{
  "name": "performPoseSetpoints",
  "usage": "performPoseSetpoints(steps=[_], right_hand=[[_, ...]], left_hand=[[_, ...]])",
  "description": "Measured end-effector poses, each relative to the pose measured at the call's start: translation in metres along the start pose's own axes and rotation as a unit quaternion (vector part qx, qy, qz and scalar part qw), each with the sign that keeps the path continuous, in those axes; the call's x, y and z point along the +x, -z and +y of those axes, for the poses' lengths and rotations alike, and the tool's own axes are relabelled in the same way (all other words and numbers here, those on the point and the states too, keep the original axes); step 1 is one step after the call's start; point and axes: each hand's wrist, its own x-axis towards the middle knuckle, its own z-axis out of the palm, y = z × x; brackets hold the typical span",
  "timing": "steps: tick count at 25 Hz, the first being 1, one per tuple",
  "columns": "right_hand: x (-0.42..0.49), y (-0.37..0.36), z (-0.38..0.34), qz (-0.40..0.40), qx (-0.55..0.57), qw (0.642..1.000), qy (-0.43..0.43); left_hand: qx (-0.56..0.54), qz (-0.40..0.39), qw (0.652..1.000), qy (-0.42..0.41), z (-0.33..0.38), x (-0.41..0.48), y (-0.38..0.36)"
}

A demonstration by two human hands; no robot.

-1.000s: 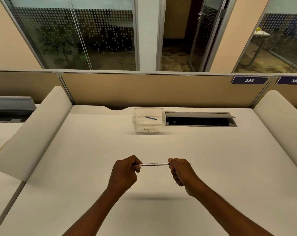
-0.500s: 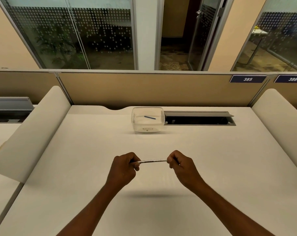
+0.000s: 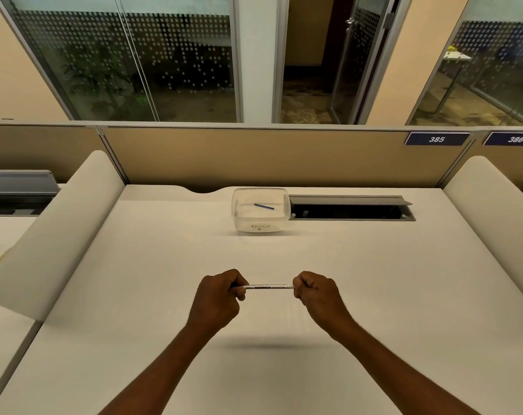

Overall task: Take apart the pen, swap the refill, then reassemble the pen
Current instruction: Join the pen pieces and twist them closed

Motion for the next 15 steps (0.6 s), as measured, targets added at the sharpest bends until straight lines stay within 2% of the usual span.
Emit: performPoseSetpoints(steps=[7, 11, 15], right_hand=[[0.000, 0.005, -0.012, -0.037, 0.065, 0.994, -0.084], [0.000, 0.007, -0.016, -0.067, 0.181, 0.962, -0.194], [-0.001, 0.013, -0.012, -0.091, 0.133, 0.977, -0.143]], left_hand=[[0.029, 0.002, 0.999, -0.015, -0.001, 0.003, 0.003], [0.039, 0.006, 0.999, -0.032, 0.004, 0.003, 0.002], [0.021, -0.003, 1.000, -0.004, 0.001, 0.004, 0.002]])
